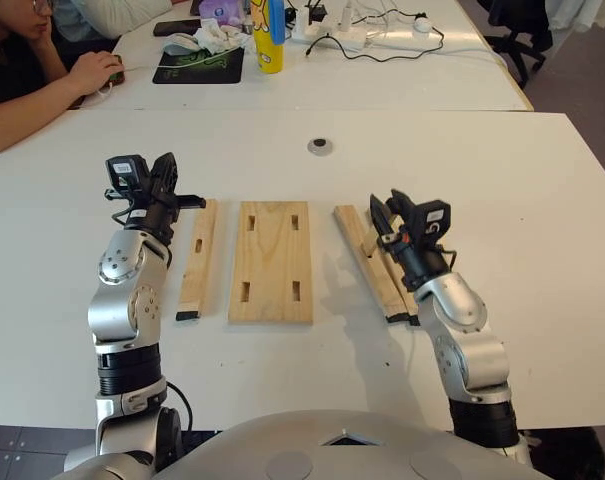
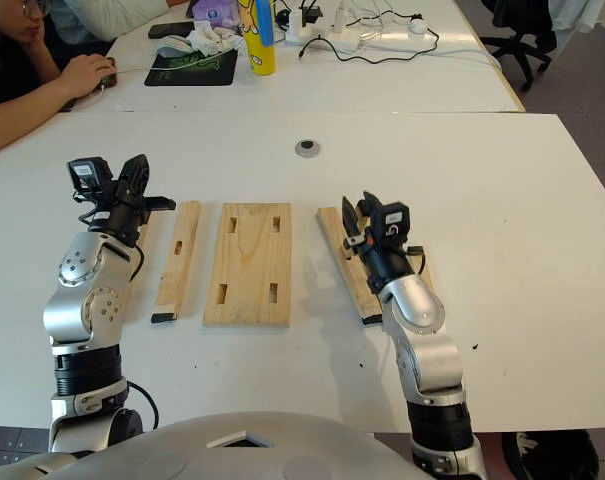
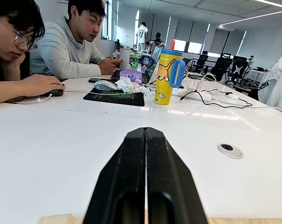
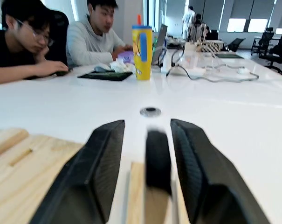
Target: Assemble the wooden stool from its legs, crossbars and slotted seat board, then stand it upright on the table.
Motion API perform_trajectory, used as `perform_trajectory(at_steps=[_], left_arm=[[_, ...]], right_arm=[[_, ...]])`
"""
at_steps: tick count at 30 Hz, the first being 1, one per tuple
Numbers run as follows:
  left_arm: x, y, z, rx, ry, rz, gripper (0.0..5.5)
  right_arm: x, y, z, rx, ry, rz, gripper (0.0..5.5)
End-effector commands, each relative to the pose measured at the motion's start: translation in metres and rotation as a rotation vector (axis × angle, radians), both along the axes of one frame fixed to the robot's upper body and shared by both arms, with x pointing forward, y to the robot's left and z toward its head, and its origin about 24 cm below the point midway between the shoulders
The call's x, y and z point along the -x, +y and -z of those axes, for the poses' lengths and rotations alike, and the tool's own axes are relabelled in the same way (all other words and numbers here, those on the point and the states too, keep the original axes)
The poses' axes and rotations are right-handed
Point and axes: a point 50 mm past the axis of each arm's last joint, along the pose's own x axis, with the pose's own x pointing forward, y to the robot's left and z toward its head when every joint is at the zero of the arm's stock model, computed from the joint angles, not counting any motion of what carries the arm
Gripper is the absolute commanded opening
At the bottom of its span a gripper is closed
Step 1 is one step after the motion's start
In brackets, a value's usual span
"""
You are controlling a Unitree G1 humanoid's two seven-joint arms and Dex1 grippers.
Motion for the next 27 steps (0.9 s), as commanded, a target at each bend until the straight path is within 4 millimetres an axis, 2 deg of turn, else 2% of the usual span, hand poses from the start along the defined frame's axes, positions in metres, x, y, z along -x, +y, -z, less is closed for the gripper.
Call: perform_trajectory(at_steps=[1,6,9,12,15,19,22,24,27], left_arm=[[0.0,-0.001,0.001,0.001,-0.004,-0.017,0.0],[0.001,-0.002,0.002,-0.001,-0.007,-0.025,0.0],[0.006,0.001,0.007,0.014,0.014,-0.049,0.0],[0.012,0.002,0.01,0.013,0.025,-0.059,0.0],[0.013,-0.001,0.01,0.017,0.024,-0.063,0.0],[0.019,-0.002,0.014,0.024,0.029,-0.084,0.0],[0.022,-0.003,0.015,0.022,0.038,-0.087,0.0],[0.024,-0.004,0.017,0.02,0.045,-0.088,0.0],[0.03,-0.002,0.019,0.018,0.046,-0.125,0.0]], right_arm=[[-0.009,0.006,-0.03,-0.033,-0.067,-0.027,1.78],[-0.022,0.004,-0.067,-0.071,-0.177,0.009,1.78],[-0.036,-0.014,-0.087,-0.114,-0.246,0.153,1.78],[-0.047,-0.04,-0.094,-0.117,-0.265,0.279,1.78],[-0.055,-0.068,-0.082,-0.071,-0.186,0.358,1.78],[-0.057,-0.092,-0.06,0.019,-0.08,0.367,1.78],[-0.054,-0.096,-0.046,0.071,-0.002,0.302,1.78],[-0.046,-0.094,-0.032,0.127,0.084,0.182,1.78],[-0.035,-0.095,-0.024,0.163,0.225,0.0,1.78]])
